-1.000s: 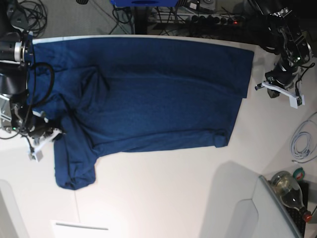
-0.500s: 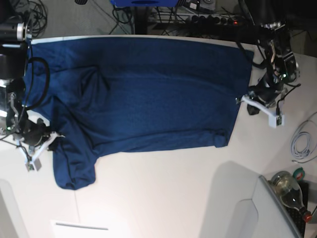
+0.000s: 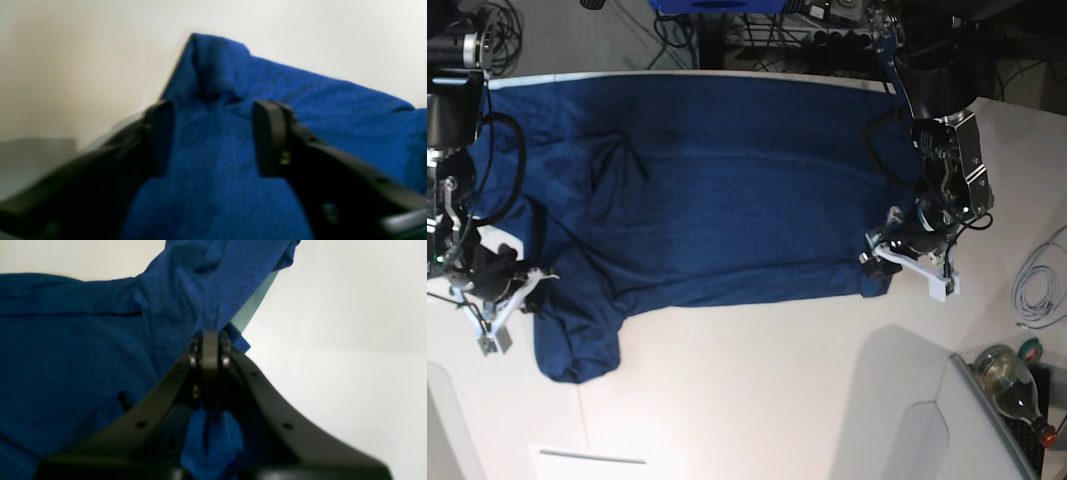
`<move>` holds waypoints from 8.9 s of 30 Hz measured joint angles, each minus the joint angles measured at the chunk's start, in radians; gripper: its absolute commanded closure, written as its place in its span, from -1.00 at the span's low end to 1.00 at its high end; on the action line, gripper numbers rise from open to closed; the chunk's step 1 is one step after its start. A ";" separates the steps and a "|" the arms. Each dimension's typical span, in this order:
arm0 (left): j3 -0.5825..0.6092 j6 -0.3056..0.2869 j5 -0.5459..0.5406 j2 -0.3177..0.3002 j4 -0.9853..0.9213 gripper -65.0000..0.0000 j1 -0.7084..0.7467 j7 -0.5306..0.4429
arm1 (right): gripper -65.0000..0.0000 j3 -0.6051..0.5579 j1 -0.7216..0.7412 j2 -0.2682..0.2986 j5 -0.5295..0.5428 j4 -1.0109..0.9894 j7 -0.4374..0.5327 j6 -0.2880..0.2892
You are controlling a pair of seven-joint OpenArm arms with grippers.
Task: Layout the t-shirt on the table in an organized manner, then fold the t-shirt properly
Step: 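Grasp the shirt side edge near the hem with the left gripper, then fold the held side edges inward toward the shirt middle with both grippers, then release the shirt edge with the left gripper and regrasp it nearby, then pinch the shirt side edge with the left gripper and lift it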
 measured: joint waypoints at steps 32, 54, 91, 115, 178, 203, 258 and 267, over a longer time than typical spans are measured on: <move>0.256 0.375 -0.002 -0.005 -0.389 1.00 -0.288 -0.100 | 1.00 0.000 -0.016 -0.004 0.000 -0.001 0.000 0.000; 0.384 0.651 -0.006 -0.015 -0.161 0.25 -0.208 0.048 | 1.00 0.000 -0.016 -0.005 0.001 -0.001 0.001 0.000; 0.156 0.655 -0.012 0.011 -0.070 1.00 -0.194 0.051 | 1.00 0.000 -0.013 -0.003 0.000 -0.054 0.009 0.000; -0.004 0.660 -0.217 0.090 0.008 1.00 -0.159 -0.023 | 1.00 0.151 0.014 -0.007 -0.003 -0.056 0.007 0.000; 0.364 0.760 -0.201 0.035 -0.248 0.28 -0.232 -0.088 | 1.00 0.169 -0.021 0.038 -0.003 -0.056 0.008 0.000; 0.410 0.767 -0.088 0.039 -0.278 1.00 -0.238 -0.090 | 1.00 0.169 -0.021 0.037 -0.003 -0.056 0.008 0.000; 0.138 0.823 -0.082 0.074 0.037 1.00 -0.172 -0.106 | 1.00 0.248 -0.016 0.038 -0.003 -0.056 0.008 0.000; 0.333 0.822 -0.087 0.063 -0.003 1.00 -0.051 -0.100 | 1.00 0.248 -0.017 0.039 -0.007 -0.056 0.008 0.000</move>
